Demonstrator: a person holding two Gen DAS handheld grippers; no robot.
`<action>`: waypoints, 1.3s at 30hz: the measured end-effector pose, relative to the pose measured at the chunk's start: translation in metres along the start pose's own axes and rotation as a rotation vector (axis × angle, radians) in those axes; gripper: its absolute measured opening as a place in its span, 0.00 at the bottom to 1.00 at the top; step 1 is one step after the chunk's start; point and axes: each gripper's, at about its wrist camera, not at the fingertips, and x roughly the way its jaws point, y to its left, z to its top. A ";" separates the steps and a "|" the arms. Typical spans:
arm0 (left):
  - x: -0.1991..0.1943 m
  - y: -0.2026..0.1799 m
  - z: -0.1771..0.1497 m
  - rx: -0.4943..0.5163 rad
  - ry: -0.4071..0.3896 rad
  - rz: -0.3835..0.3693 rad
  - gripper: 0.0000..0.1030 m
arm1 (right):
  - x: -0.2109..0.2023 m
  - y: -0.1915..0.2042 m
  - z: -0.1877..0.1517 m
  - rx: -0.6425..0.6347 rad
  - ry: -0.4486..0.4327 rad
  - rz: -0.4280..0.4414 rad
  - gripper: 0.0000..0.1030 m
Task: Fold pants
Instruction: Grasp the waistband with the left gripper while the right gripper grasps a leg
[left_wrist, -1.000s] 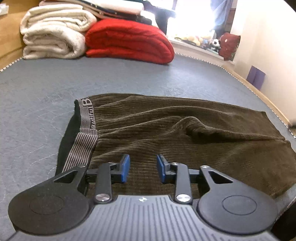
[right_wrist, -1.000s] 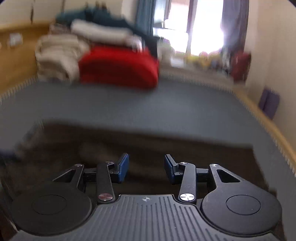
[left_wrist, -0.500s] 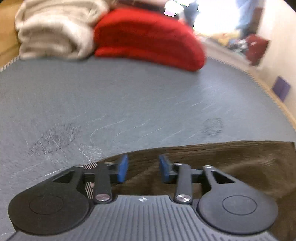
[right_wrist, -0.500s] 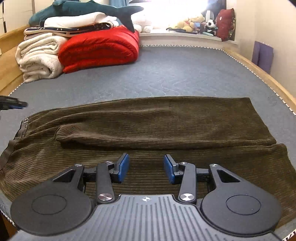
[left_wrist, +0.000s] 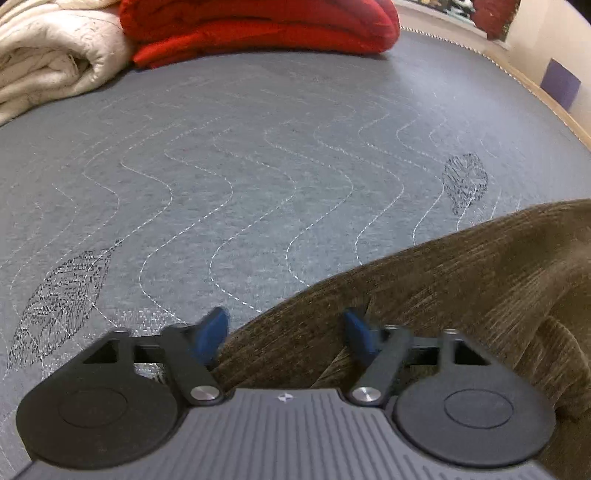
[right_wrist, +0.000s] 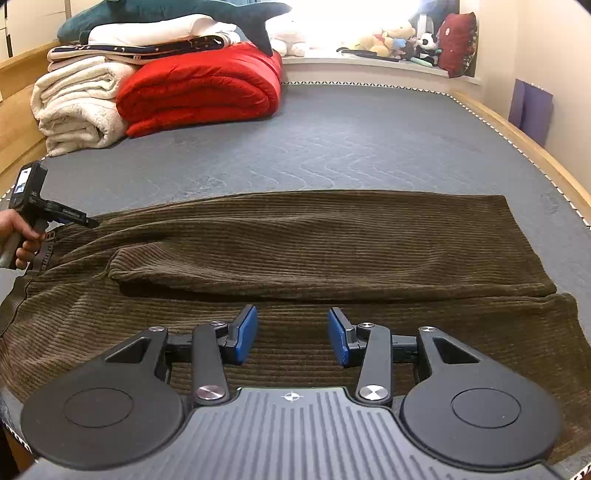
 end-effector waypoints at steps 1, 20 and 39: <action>-0.002 0.000 0.000 0.015 0.003 -0.017 0.41 | 0.000 0.001 0.001 -0.001 0.000 0.000 0.43; -0.236 -0.088 -0.163 0.096 -0.325 0.071 0.09 | -0.003 -0.018 -0.025 0.210 -0.013 -0.098 0.14; -0.205 -0.030 -0.252 -0.666 -0.222 -0.270 0.47 | -0.020 -0.098 -0.009 0.448 -0.074 -0.021 0.25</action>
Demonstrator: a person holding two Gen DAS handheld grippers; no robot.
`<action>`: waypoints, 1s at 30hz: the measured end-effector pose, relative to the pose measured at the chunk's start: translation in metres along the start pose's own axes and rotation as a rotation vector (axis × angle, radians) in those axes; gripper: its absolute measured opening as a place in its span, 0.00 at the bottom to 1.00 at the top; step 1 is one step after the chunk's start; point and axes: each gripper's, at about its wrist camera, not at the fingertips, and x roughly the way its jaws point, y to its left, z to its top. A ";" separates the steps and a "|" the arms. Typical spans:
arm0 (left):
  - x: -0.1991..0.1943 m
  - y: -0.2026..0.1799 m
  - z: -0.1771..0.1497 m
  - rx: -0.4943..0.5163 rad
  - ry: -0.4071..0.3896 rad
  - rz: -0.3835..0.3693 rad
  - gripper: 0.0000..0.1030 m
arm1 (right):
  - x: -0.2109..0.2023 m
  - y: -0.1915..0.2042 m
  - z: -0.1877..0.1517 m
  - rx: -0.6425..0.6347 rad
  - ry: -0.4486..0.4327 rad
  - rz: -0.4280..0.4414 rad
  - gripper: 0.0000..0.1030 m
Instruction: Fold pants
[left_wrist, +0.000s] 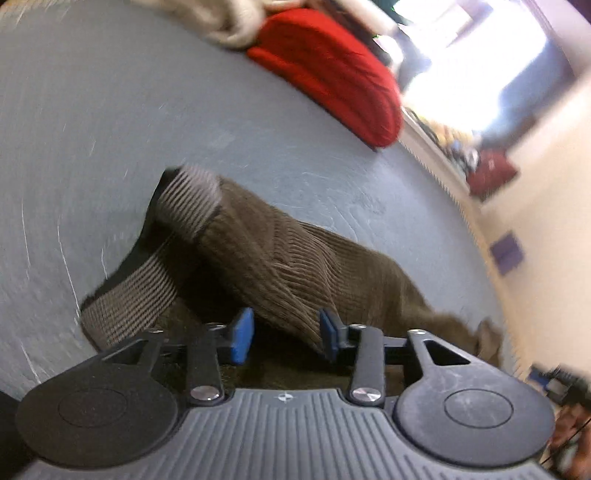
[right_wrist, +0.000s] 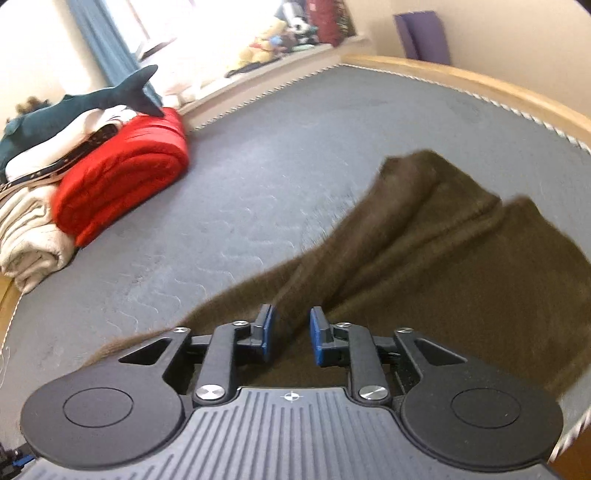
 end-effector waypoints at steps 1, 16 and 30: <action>0.002 0.007 0.004 -0.035 -0.001 -0.008 0.48 | 0.002 0.000 0.007 -0.013 0.000 -0.004 0.28; 0.039 0.003 0.018 0.027 -0.085 0.085 0.56 | 0.128 -0.006 0.043 0.084 0.147 -0.070 0.48; 0.033 -0.002 0.021 0.100 -0.138 0.150 0.11 | 0.131 0.008 0.032 -0.083 0.119 -0.298 0.07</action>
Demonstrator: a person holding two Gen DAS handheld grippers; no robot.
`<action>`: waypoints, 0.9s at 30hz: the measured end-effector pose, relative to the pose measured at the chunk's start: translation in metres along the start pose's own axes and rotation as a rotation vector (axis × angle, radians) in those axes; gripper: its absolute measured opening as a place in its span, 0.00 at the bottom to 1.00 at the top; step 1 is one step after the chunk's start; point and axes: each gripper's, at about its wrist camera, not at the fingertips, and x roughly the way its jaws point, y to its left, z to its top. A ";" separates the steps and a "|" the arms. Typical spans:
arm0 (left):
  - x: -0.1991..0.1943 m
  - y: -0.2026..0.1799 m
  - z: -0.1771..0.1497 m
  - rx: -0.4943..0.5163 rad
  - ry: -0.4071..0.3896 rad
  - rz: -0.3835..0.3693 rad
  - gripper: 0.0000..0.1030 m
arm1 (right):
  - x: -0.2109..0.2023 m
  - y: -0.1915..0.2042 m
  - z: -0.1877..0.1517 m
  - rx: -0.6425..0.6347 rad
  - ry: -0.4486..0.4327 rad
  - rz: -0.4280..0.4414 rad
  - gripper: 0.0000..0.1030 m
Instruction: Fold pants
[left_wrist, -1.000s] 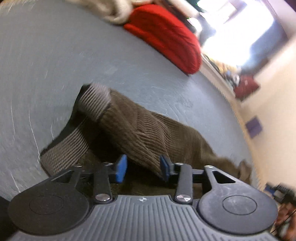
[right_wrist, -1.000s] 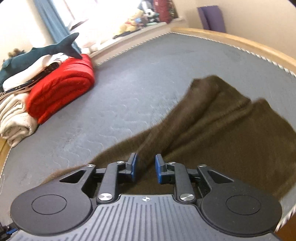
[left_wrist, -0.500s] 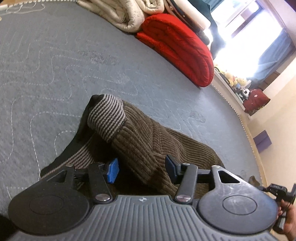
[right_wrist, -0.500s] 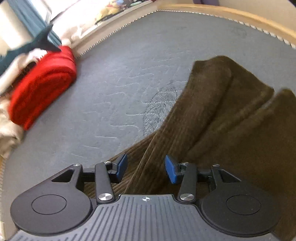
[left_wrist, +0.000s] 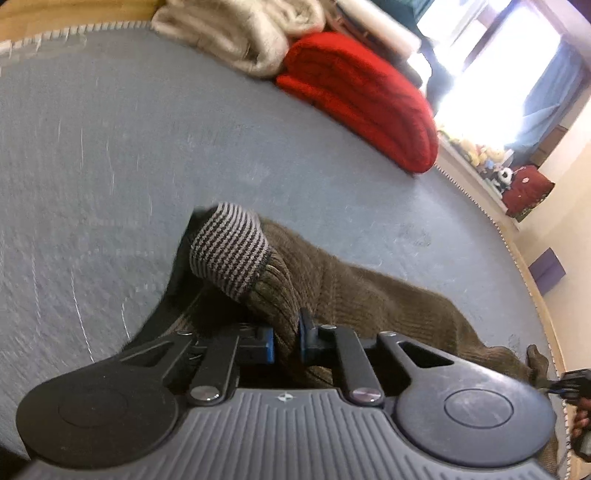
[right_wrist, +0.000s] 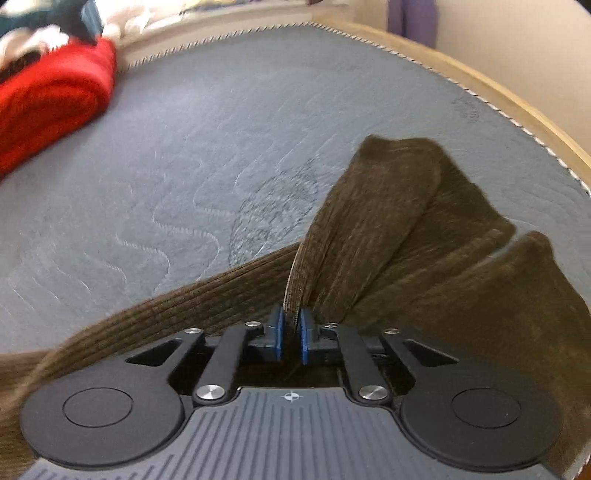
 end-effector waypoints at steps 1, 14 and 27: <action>-0.007 -0.003 0.000 0.009 -0.021 -0.001 0.10 | -0.012 -0.008 0.001 0.032 -0.024 0.014 0.06; -0.057 -0.046 -0.032 0.235 -0.052 0.352 0.35 | -0.088 -0.116 -0.112 0.313 0.158 -0.110 0.06; -0.063 -0.073 -0.047 0.372 -0.308 0.387 0.57 | -0.081 -0.175 -0.044 0.243 -0.076 0.027 0.45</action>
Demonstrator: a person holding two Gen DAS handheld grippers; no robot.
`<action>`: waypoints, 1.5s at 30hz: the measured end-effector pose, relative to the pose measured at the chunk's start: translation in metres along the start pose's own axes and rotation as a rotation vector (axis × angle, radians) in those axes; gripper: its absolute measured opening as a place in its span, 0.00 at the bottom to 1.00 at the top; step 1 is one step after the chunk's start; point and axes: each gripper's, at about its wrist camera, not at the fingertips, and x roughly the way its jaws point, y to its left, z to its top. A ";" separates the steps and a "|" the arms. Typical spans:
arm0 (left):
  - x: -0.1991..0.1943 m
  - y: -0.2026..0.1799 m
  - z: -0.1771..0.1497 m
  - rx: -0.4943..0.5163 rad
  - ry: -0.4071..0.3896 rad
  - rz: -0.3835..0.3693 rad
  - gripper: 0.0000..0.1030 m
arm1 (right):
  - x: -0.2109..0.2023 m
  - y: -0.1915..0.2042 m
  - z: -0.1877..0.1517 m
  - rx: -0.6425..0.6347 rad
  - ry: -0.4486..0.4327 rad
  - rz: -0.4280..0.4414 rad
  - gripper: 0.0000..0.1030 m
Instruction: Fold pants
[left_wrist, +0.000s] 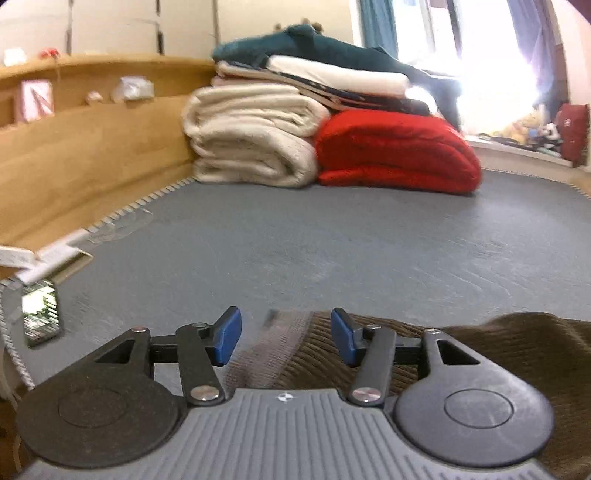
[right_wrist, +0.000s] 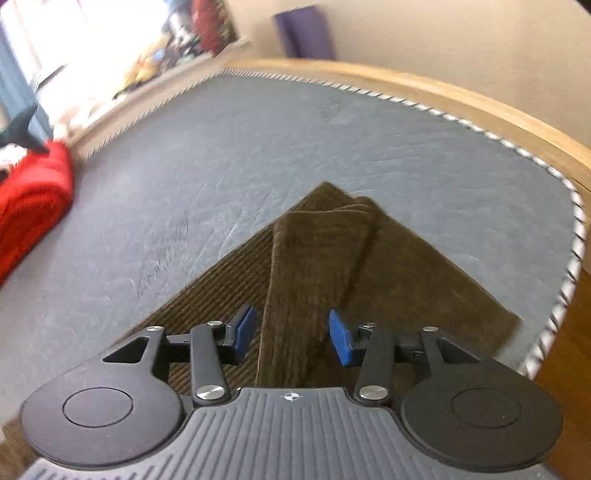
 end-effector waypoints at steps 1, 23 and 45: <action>0.002 -0.001 -0.001 -0.013 0.015 -0.053 0.57 | 0.012 -0.001 0.001 -0.006 0.016 0.002 0.45; 0.044 -0.021 -0.026 0.036 0.349 -0.296 0.58 | 0.002 -0.089 -0.017 0.252 0.041 -0.172 0.00; 0.032 0.014 -0.007 -0.124 0.200 -0.111 0.59 | 0.034 -0.135 0.000 0.612 -0.015 -0.084 0.26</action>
